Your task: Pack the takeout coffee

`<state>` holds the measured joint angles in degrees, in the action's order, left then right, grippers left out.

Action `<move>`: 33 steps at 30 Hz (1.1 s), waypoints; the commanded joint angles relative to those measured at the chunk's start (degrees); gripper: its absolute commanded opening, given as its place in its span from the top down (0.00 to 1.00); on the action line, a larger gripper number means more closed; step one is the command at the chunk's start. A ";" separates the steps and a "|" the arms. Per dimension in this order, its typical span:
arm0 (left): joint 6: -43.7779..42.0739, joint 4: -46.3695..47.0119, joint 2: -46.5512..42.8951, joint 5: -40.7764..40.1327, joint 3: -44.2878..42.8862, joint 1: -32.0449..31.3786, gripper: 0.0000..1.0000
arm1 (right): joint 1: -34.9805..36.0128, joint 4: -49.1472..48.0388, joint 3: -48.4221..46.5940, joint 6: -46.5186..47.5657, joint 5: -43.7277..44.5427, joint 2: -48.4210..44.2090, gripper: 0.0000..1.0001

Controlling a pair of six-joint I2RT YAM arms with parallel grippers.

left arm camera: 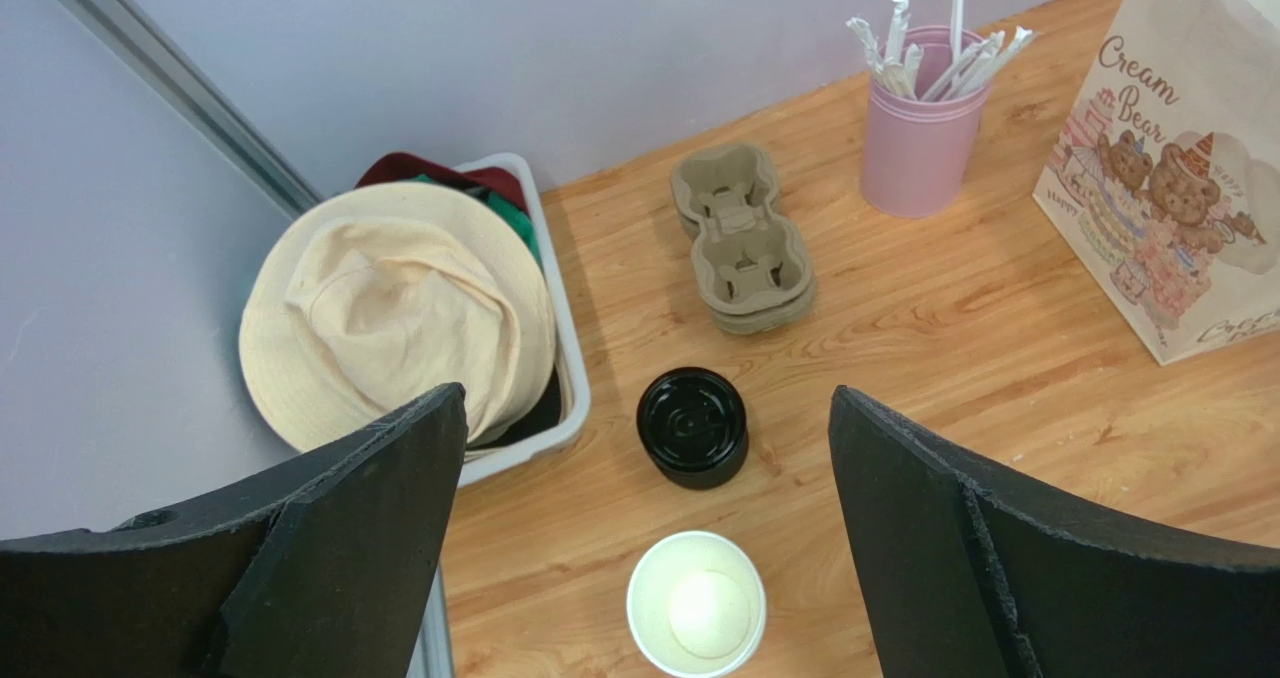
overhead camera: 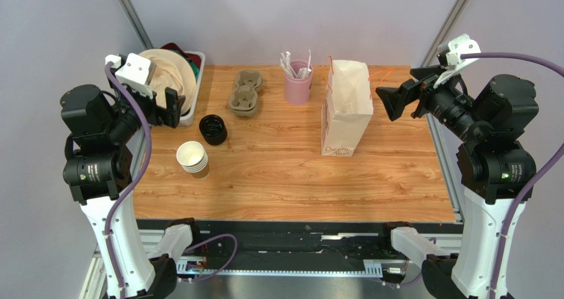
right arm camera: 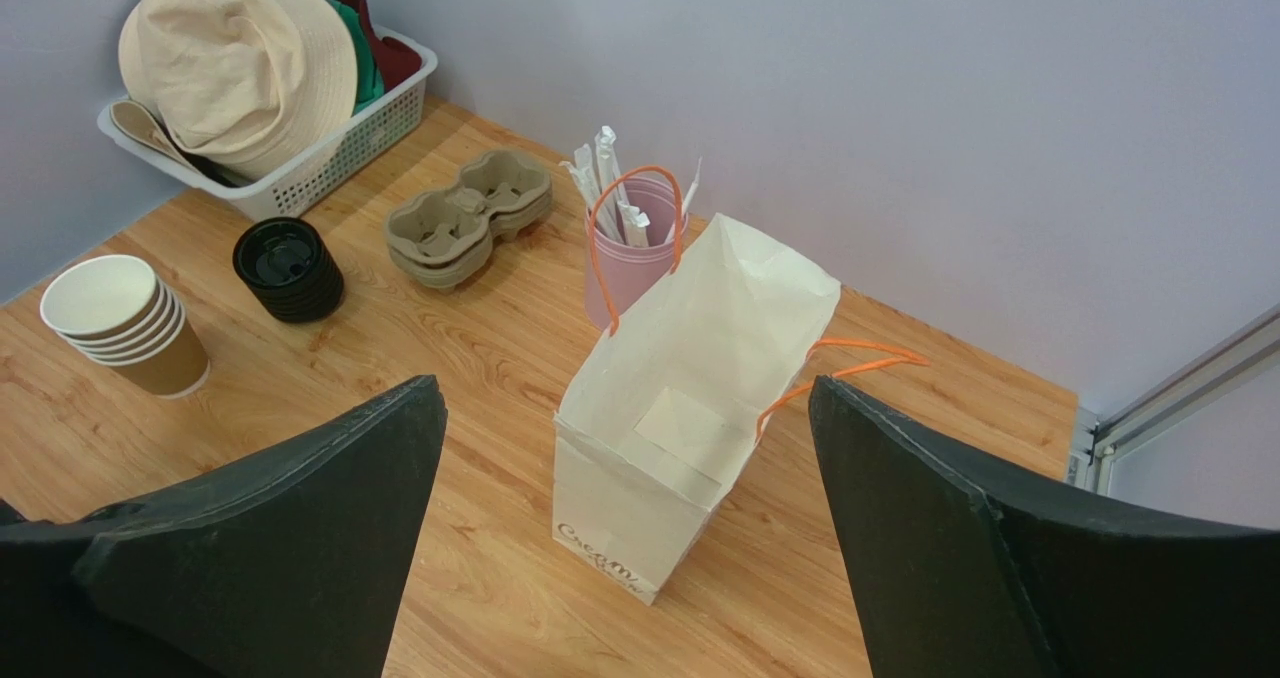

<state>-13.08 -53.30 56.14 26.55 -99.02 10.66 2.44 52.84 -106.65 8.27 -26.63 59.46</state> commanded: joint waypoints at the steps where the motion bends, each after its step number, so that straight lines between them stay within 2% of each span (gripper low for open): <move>1: 1.04 1.97 -0.33 0.88 0.23 0.51 0.01 | -0.33 -2.13 -0.14 -1.33 -1.66 -0.49 0.01; 9: 0.60 2.06 -0.33 2.10 0.76 0.59 0.01 | -0.33 -2.04 0.39 -0.45 -3.16 -0.57 0.01; 16: 0.07 3.11 1.78 11.06 0.59 0.59 0.01 | -0.33 -1.42 1.36 5.70 -10.09 0.74 0.01; 19: -0.36 3.11 1.78 10.99 1.02 0.51 0.01 | -0.06 -2.39 2.76 5.97 -13.87 1.79 0.01; 23: -0.02 4.25 2.31 10.90 1.73 0.51 0.01 | 1.60 -4.76 1.72 4.30 -12.92 5.91 0.01; 26: 0.08 4.87 2.31 10.64 2.34 0.42 0.01 | 6.34 -2.58 -1.36 5.52 -8.54 10.56 0.01; 30: -0.71 5.31 1.78 8.09 4.01 0.42 0.01 | 22.03 -0.45 -4.36 11.93 7.51 15.41 0.01; 33: -2.12 5.31 1.26 5.46 5.59 0.42 0.01 | 30.75 -2.74 -3.65 17.29 15.61 18.31 0.01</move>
<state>-13.43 -50.06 58.46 35.03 -94.91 10.96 23.33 51.70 -108.90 17.93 -24.91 75.92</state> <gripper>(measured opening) 0.990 0.989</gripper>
